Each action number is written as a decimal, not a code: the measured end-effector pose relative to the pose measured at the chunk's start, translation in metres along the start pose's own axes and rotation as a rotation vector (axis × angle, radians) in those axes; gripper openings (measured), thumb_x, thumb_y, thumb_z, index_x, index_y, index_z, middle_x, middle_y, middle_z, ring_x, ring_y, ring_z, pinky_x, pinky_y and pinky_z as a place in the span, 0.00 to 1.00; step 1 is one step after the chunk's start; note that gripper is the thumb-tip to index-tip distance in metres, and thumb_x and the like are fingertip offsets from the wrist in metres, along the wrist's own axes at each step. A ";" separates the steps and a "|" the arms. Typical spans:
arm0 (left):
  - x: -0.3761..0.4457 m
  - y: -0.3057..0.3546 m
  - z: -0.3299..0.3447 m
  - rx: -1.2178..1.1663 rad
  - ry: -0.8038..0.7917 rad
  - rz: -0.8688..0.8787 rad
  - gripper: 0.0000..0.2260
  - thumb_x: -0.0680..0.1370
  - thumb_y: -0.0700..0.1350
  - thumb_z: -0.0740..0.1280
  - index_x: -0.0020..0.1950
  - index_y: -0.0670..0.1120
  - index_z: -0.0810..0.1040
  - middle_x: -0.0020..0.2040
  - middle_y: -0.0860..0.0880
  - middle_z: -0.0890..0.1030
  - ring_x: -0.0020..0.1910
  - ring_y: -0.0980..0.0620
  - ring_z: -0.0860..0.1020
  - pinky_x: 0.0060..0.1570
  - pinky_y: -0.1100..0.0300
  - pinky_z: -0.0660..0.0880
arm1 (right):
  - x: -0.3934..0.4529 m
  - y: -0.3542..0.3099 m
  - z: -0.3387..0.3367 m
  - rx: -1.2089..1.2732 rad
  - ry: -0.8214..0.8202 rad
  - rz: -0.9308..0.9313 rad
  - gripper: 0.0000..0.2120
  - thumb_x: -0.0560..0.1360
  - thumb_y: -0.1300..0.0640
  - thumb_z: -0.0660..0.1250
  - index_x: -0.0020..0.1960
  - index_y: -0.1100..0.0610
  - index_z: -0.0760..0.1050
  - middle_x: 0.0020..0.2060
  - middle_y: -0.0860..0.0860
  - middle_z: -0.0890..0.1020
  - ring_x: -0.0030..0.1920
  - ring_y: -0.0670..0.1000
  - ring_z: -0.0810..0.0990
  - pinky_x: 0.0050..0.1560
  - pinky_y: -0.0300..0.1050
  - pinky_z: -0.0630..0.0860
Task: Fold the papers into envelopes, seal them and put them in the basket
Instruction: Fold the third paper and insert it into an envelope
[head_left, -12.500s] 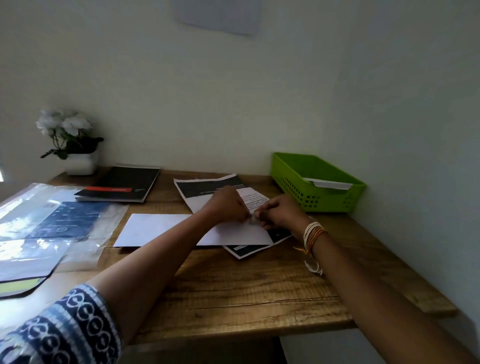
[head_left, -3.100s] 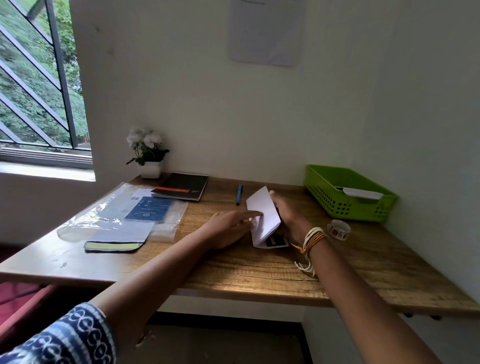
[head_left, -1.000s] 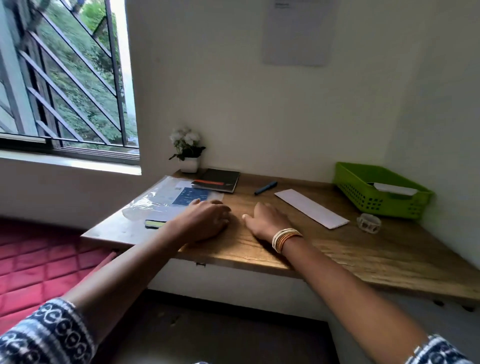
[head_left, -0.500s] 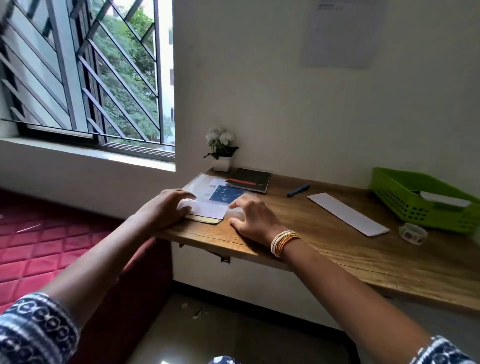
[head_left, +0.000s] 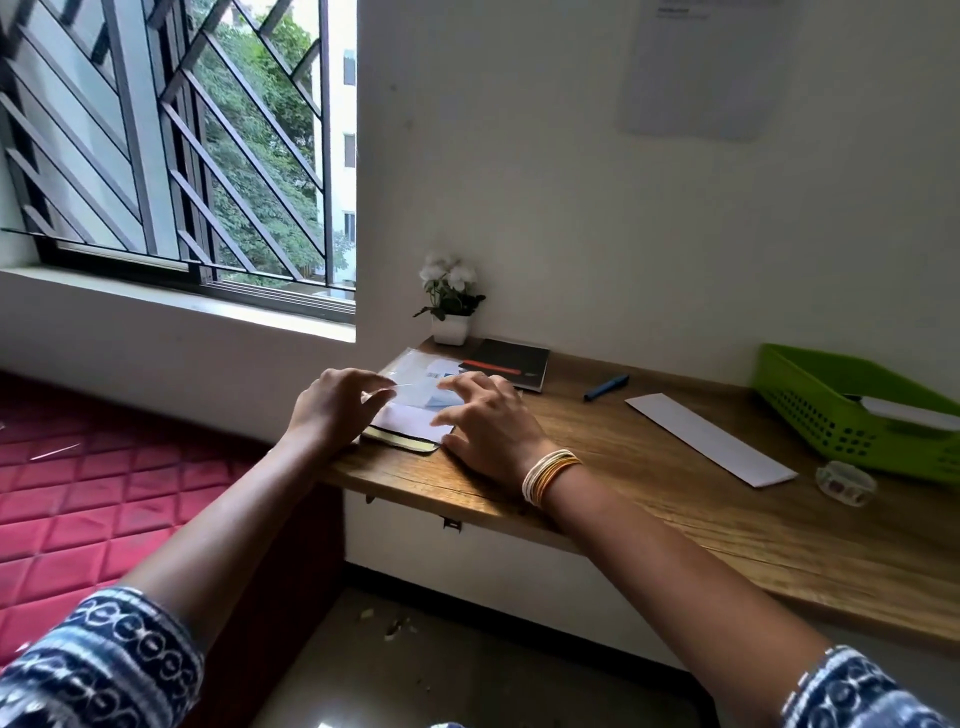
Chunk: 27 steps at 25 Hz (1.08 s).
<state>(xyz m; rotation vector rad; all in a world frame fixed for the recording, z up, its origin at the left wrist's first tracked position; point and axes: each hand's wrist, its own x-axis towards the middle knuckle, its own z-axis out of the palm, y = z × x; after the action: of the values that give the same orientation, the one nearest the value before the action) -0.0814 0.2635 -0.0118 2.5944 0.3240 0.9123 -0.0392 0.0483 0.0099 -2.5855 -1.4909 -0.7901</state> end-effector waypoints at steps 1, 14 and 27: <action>0.000 -0.001 0.000 0.005 0.000 0.001 0.09 0.75 0.57 0.66 0.53 0.59 0.82 0.54 0.53 0.84 0.52 0.49 0.81 0.48 0.55 0.76 | 0.002 -0.002 0.001 -0.021 0.009 -0.027 0.11 0.73 0.52 0.68 0.54 0.51 0.83 0.67 0.55 0.74 0.68 0.57 0.70 0.66 0.57 0.66; 0.000 -0.004 -0.001 -0.039 0.007 -0.055 0.10 0.74 0.58 0.68 0.52 0.58 0.83 0.54 0.53 0.84 0.55 0.48 0.80 0.52 0.54 0.76 | 0.033 -0.046 0.010 0.362 -0.177 0.297 0.22 0.71 0.45 0.69 0.57 0.61 0.78 0.55 0.59 0.82 0.56 0.58 0.79 0.57 0.52 0.77; -0.005 0.003 -0.012 -0.211 -0.009 -0.013 0.11 0.72 0.48 0.67 0.52 0.54 0.84 0.53 0.49 0.84 0.54 0.49 0.81 0.52 0.54 0.78 | 0.005 -0.039 -0.023 0.434 0.536 0.188 0.05 0.73 0.56 0.65 0.46 0.56 0.73 0.36 0.50 0.80 0.34 0.50 0.78 0.33 0.42 0.75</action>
<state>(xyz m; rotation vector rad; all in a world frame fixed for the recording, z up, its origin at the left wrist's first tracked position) -0.0922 0.2619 -0.0045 2.4000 0.2278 0.8794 -0.0784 0.0665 0.0249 -1.9552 -1.0920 -0.9162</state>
